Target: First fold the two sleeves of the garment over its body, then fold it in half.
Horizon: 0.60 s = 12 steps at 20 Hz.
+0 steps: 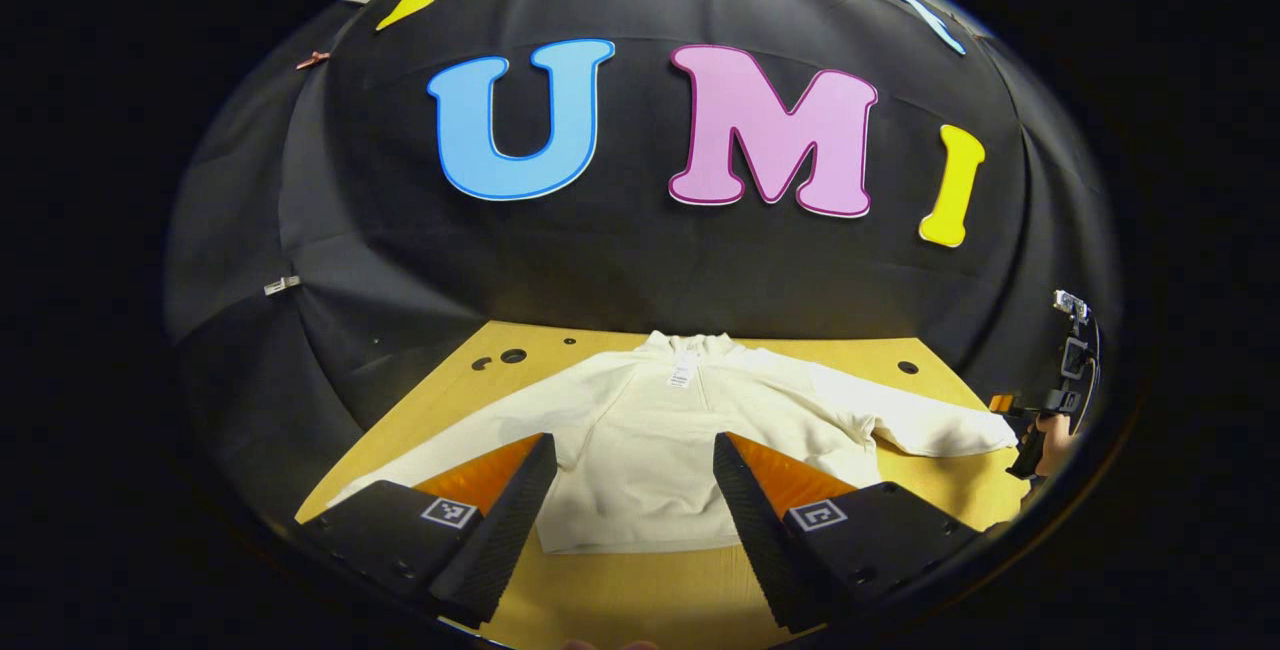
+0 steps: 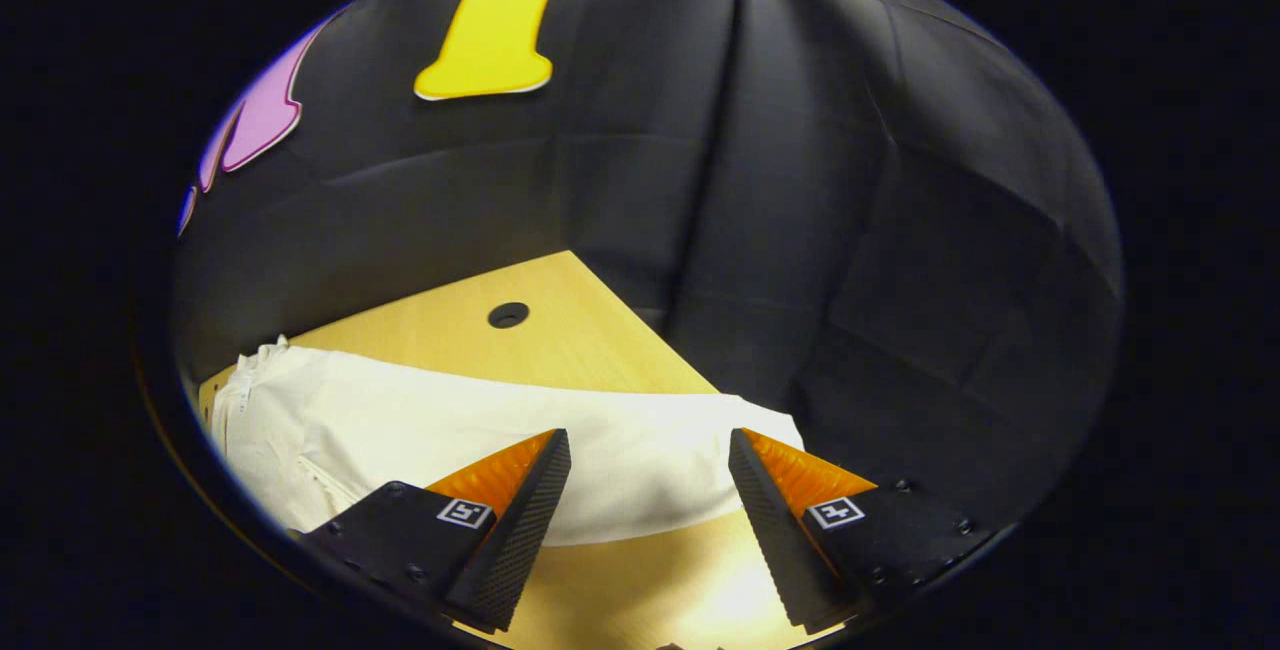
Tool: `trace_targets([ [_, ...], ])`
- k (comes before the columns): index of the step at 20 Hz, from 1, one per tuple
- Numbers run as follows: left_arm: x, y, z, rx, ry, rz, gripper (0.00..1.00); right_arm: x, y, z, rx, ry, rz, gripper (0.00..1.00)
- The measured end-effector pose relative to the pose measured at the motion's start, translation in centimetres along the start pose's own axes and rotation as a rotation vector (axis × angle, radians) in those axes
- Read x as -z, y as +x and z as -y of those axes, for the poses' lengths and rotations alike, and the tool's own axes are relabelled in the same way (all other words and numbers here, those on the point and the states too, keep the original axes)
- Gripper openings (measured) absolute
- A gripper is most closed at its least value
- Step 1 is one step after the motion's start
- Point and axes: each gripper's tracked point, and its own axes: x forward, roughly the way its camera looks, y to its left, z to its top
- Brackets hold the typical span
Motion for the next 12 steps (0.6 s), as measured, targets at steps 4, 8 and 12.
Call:
trace_targets([
  [4, 0.6, 0.7, -0.1, -0.013, -0.006, -0.029, 0.97, 2.2, 2.5, 2.1, 0.043, -0.005, -0.074, 0.98],
  [8, 1.1, 1.0, -0.1, -0.019, 0.009, -0.047, 0.97, 3.6, 4.7, 3.6, 0.084, 0.049, -0.140, 0.98],
  [12, 1.4, 1.4, -1.0, -0.043, 0.001, -0.063, 0.98, 4.8, 6.1, 6.0, 0.134, 0.118, -0.177, 0.98],
])
